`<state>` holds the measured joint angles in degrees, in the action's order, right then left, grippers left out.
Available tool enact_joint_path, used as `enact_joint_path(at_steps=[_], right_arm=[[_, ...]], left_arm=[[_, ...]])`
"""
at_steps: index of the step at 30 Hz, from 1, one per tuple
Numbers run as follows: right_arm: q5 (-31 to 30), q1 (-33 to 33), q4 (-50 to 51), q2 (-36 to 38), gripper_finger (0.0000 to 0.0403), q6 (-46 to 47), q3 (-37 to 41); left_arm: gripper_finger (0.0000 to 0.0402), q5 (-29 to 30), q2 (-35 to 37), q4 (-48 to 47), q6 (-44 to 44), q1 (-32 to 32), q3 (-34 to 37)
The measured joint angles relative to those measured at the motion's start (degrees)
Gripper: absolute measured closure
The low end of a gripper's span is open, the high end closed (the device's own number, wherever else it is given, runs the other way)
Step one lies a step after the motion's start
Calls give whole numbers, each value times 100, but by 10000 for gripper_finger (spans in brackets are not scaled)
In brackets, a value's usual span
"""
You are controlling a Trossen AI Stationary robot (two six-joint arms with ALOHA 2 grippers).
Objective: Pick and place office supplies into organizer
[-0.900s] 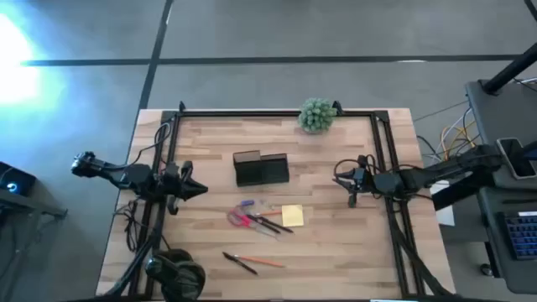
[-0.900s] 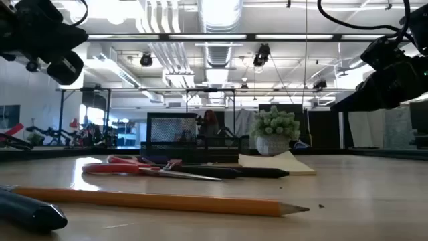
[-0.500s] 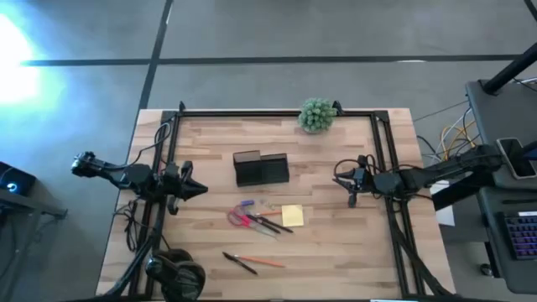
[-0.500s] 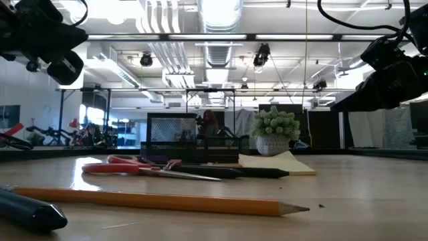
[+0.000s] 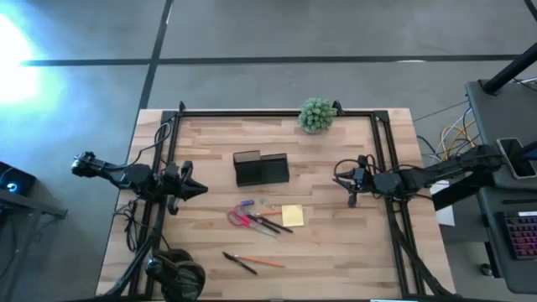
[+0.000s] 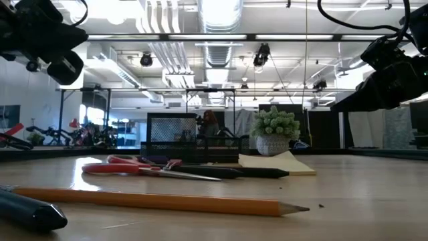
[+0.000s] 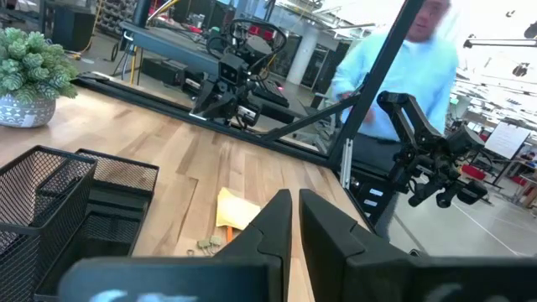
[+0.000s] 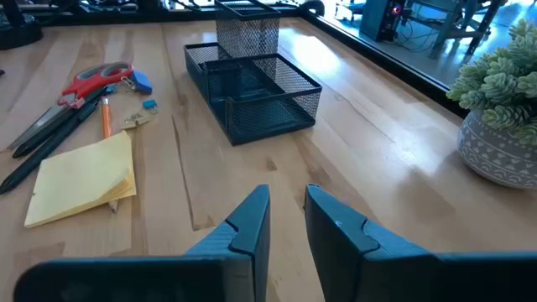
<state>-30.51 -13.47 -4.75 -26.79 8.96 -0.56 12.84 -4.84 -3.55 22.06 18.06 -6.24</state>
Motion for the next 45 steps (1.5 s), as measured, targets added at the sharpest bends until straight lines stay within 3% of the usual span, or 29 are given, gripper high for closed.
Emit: enact_joint_path(at_steps=[18,22,25,32,41,43,45], right_arm=[[1,-1,-2,0,335,-1,-2],[-580,29,-378,-49,335,-1191,0],[-584,30,-868,-67,335,-1347,-2],[-253,28,-1675,-35,335,-22,0],[-253,28,-1735,-37,335,874,0],[-252,23,-1824,-37,335,1617,0],[-356,30,-2057,-41,335,3288,0]], left_arm=[[391,0,0,0,2,0,0],[391,0,-2,2,2,0,0],[391,0,-2,0,2,2,0],[391,-2,-2,1,0,1,0],[391,-2,-1,2,1,2,0],[391,0,-2,0,2,0,0],[391,150,-2,34,-13,4,0]])
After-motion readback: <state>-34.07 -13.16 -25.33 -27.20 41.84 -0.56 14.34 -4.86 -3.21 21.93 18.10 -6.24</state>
